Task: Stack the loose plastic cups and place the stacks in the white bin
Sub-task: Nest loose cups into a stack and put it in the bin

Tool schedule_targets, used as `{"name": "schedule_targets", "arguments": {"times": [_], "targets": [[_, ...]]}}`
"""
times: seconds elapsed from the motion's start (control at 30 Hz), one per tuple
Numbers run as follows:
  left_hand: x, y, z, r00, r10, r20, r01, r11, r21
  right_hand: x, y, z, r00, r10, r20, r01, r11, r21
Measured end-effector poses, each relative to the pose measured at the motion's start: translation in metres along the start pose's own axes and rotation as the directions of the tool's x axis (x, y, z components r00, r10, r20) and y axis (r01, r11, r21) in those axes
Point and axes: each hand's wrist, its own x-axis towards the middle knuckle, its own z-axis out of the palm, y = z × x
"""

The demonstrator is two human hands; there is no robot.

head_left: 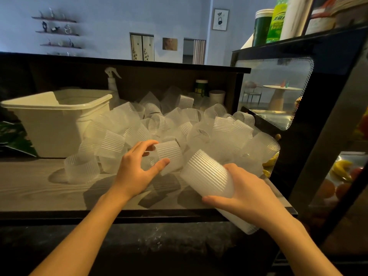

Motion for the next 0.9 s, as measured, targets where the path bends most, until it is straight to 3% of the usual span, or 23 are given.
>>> {"name": "schedule_targets", "arguments": {"times": [0.17,0.27,0.6,0.77,0.9], "targets": [[-0.001,0.01,-0.004,0.997,-0.072,0.014,0.073,0.971,-0.228,0.005,-0.003,-0.001,0.999,-0.035,0.028,0.036,0.998,-0.044],[-0.003,0.014,-0.004,0.997,-0.032,0.076,0.054,0.947,-0.316,0.01,-0.004,0.001,0.997,-0.07,0.03,0.072,0.994,-0.076],[-0.007,0.026,0.004,0.965,0.006,0.261,0.091,0.928,-0.361,0.012,-0.008,0.004,0.984,-0.171,0.037,0.174,0.98,-0.098],[-0.024,0.045,0.018,0.906,-0.052,0.419,0.263,0.846,-0.463,0.01,-0.008,0.007,0.979,-0.204,-0.012,0.203,0.978,-0.041],[-0.016,0.047,0.019,0.944,-0.03,0.328,0.192,0.86,-0.473,0.004,-0.004,0.003,0.981,-0.191,-0.036,0.191,0.982,-0.013]]}}
